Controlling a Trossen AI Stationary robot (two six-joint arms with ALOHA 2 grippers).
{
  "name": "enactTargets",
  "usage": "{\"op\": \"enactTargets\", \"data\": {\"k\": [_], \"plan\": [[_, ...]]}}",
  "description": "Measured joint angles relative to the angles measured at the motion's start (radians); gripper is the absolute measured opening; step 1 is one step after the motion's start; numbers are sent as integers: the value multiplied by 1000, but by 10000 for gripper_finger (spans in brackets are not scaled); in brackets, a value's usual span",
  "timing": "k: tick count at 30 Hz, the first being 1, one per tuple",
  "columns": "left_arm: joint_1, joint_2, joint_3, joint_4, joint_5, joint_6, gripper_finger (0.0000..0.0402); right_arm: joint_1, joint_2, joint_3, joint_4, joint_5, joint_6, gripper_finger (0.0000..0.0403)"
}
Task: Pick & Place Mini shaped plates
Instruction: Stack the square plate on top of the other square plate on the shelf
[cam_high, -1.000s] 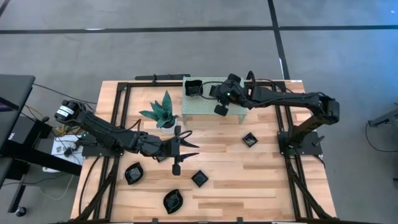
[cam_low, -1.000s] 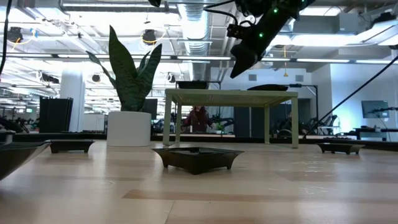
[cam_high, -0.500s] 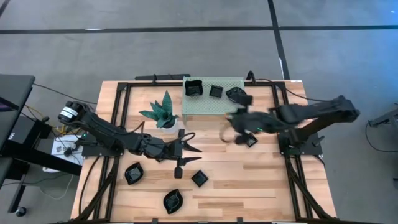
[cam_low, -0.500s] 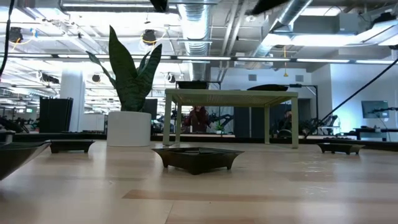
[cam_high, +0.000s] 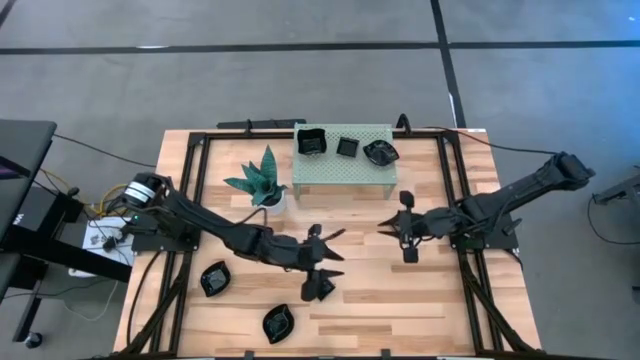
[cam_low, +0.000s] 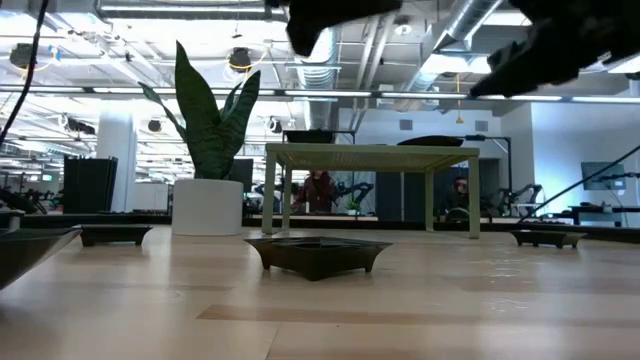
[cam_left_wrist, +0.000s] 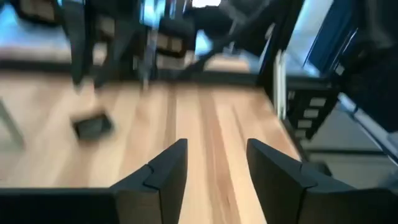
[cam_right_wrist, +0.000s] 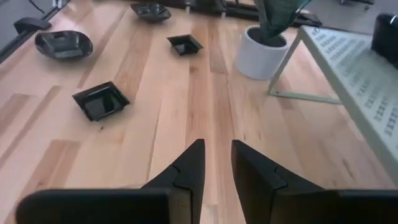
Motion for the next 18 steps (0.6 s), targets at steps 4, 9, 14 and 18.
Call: {"op": "enactTargets", "data": {"k": [4, 9, 14, 18], "plan": [[6, 33, 22, -223, 0, -226, 168, -26, -4, -6, 0, -36, 81, 73], [4, 99, -1, -366, 18, -472, 158, -25, -8, -7, 2, -47, 95, 73], [0, 174, -17, -370, 91, -532, 149, -7, -8, -6, 7, -47, 97, 73], [4, 183, -17, -377, 98, -531, 147, 9, -8, -6, 8, -47, 98, 73]]}}
